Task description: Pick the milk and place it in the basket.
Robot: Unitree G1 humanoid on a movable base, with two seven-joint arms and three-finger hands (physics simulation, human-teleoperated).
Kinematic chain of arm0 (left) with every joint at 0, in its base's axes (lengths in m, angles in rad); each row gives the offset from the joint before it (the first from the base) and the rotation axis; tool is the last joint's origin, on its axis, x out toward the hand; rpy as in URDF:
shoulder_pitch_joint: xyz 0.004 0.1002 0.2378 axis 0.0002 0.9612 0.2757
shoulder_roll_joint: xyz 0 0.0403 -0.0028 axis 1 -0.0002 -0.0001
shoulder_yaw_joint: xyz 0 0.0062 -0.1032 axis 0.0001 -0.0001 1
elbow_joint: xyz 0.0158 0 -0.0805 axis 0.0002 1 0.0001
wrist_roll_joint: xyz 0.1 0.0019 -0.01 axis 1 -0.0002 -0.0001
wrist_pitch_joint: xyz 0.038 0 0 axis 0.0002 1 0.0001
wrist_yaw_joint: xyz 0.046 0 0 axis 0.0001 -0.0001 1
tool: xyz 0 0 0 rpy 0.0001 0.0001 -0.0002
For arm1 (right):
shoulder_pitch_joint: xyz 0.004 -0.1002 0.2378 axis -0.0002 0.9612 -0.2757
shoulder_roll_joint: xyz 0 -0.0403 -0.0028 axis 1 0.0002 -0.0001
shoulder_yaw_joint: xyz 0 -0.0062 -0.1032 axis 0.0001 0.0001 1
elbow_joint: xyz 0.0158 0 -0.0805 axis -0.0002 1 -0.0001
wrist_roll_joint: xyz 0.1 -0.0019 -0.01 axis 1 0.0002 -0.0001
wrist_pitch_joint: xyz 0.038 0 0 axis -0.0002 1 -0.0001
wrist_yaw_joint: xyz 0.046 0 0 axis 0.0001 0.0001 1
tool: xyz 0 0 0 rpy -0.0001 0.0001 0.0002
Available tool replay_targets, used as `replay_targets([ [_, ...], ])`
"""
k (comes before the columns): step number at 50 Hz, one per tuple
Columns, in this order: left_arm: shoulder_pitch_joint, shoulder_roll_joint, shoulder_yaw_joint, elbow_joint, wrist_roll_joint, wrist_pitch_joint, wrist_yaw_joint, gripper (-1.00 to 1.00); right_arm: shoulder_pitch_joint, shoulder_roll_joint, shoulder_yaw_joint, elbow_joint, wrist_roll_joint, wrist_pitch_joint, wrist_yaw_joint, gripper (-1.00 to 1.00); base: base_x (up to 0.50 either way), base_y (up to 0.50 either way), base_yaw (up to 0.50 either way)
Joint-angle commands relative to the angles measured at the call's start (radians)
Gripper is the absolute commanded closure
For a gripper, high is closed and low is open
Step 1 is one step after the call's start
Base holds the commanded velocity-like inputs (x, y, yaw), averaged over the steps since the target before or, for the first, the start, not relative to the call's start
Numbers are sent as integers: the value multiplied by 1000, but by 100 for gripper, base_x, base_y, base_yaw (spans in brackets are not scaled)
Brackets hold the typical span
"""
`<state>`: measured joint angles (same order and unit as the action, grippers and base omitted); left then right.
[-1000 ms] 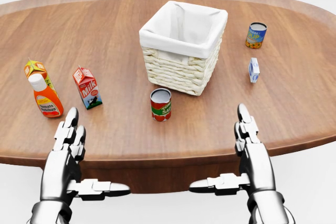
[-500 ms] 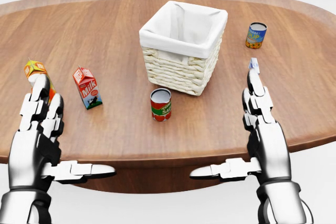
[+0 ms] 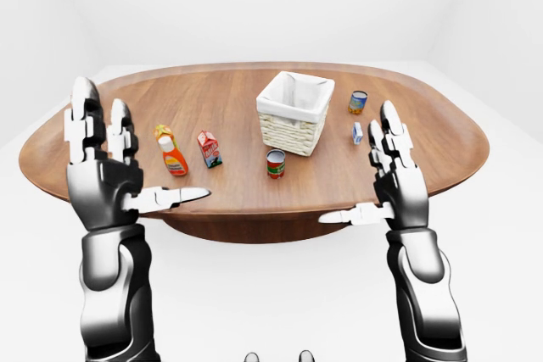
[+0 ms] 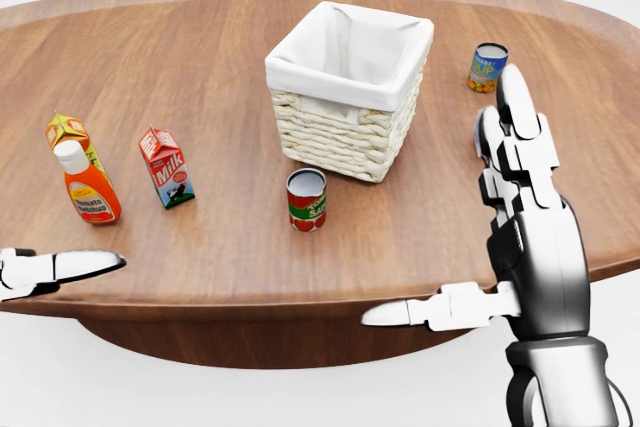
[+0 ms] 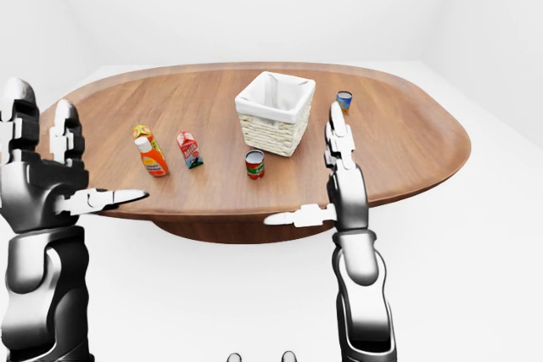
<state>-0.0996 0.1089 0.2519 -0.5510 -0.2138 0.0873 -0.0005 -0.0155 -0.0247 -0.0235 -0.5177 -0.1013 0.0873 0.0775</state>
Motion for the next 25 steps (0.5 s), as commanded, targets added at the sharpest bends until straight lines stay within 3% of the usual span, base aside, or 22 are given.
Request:
replay_targets([
  [1, -96, 115, 180, -21, -153, 0, 74, -100, -6, 1, 0, -41, -2, 0, -5, -100, 0, 0, 0],
  [18, -132, 380, 441, 249, -368, 0, 182, -100, -11, 0, 4, -35, -9, 0, 1, -100, 0, 0, 0],
  [25, -105, 447, 489, 434, -377, 0, 181, -100, -8, 0, 5, -35, -8, 0, 1, -100, 0, 0, 0],
])
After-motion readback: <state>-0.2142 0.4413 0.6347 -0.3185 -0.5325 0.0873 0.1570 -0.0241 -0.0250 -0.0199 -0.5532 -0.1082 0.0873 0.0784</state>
